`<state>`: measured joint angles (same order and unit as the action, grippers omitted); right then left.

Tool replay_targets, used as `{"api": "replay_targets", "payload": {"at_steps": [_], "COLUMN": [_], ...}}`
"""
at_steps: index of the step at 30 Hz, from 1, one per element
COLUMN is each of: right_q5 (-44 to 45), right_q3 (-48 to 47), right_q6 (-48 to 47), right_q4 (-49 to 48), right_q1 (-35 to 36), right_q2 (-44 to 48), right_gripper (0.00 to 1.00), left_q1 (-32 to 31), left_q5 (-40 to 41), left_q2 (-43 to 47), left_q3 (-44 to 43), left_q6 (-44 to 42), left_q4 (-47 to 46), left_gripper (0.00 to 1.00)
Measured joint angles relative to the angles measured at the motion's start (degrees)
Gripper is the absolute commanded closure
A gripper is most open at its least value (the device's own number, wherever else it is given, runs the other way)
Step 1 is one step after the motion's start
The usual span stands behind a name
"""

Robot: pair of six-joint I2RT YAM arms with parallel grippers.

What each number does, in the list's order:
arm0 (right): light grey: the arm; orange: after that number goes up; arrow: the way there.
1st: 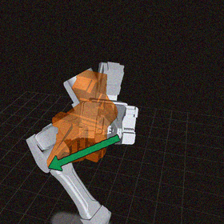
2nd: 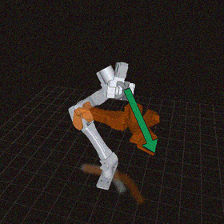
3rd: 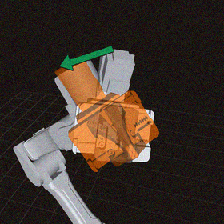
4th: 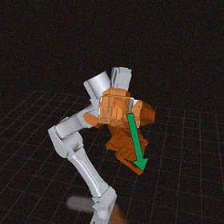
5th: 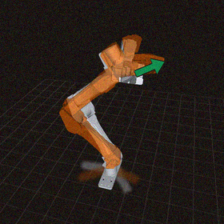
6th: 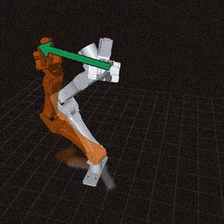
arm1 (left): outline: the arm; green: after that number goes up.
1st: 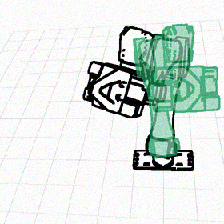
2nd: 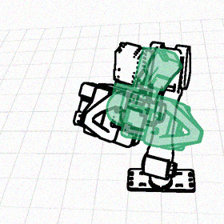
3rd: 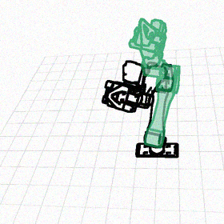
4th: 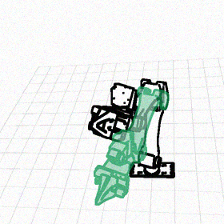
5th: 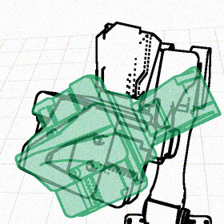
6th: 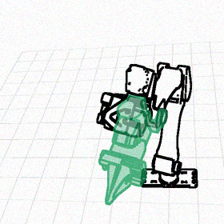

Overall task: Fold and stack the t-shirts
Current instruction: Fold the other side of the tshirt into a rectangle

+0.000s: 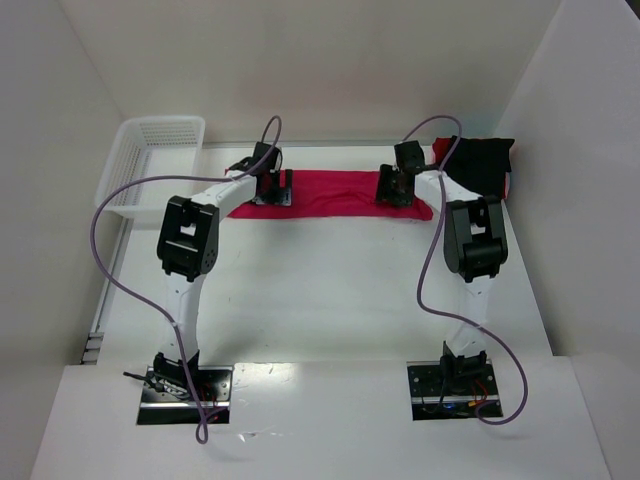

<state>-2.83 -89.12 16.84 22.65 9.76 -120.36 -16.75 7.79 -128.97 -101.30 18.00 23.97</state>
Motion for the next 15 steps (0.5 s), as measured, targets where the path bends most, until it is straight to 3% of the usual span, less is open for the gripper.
{"api": "replay_targets", "payload": {"at_steps": [7,12,15], "right_q5": [1.33,1.81,1.97], "right_q3": [-2.29,-5.11,-5.73], "right_q6": [0.24,0.24,0.35], "right_q4": [-0.11,-0.76,-1.14], "right_q1": [0.02,0.02,0.02], "right_q2": [-0.13,-1.29,-2.49], "right_gripper": [0.57,0.79,0.84], "left_q1": [0.0,0.0,0.0], "left_q5": [1.77,2.27,2.43], "left_q2": [-0.28,-1.07,-1.42], "left_q3": [-1.75,-2.23,-2.23], "left_q6": [0.0,0.0,0.0], "left_q4": [0.17,0.35,0.57], "left_gripper": [0.01,0.01,0.01]}}
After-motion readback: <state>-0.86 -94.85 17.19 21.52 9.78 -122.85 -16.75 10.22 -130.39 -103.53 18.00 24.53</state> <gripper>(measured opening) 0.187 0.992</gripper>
